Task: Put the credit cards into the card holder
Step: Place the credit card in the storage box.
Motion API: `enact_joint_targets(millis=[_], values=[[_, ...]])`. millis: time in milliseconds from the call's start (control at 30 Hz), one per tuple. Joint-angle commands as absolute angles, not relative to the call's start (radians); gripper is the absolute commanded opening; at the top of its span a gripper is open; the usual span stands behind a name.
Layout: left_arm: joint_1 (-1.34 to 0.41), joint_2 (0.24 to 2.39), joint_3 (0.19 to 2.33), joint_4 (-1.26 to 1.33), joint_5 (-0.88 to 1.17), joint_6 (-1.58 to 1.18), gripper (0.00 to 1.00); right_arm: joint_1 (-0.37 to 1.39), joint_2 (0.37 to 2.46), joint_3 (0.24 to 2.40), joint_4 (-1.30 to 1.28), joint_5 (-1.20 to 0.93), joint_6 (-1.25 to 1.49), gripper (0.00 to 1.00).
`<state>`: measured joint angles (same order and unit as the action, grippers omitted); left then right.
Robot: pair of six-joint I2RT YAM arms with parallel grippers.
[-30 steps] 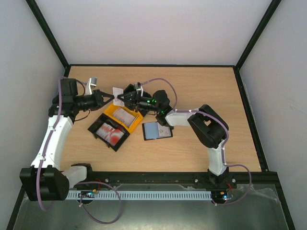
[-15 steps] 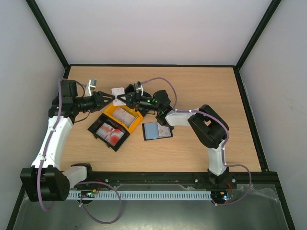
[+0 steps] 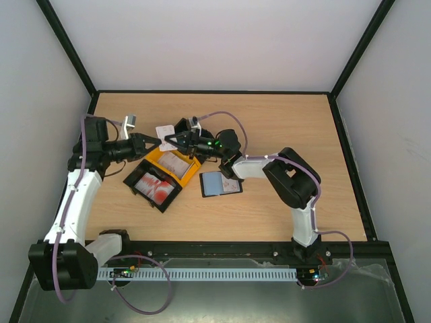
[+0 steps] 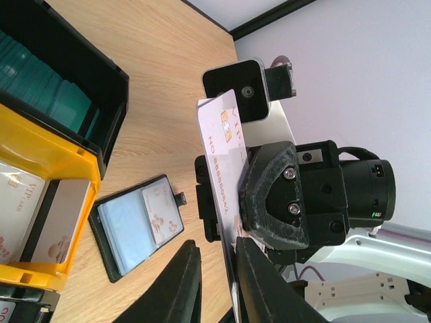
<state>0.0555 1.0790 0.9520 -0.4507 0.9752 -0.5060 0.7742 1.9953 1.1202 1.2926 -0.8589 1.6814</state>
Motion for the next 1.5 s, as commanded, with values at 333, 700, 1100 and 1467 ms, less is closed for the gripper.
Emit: enact_joint_targets(millis=[333, 700, 1100, 1467], values=[[0.060, 1.048, 0.872, -0.479, 1.018, -0.502, 0.29, 0.755, 1.968, 1.124, 1.445, -0.829, 1.752, 0.02], [0.060, 1.032, 0.848, -0.455, 1.056, -0.519, 0.25, 0.752, 1.970, 1.119, 1.437, -0.822, 1.758, 0.02], [0.060, 1.052, 0.833, -0.469, 1.017, -0.502, 0.19, 0.746, 1.980, 1.120, 1.474, -0.826, 1.789, 0.02], [0.055, 1.091, 0.848, -0.439, 1.024, -0.539, 0.31, 0.752, 1.971, 1.128, 1.431, -0.865, 1.745, 0.02]])
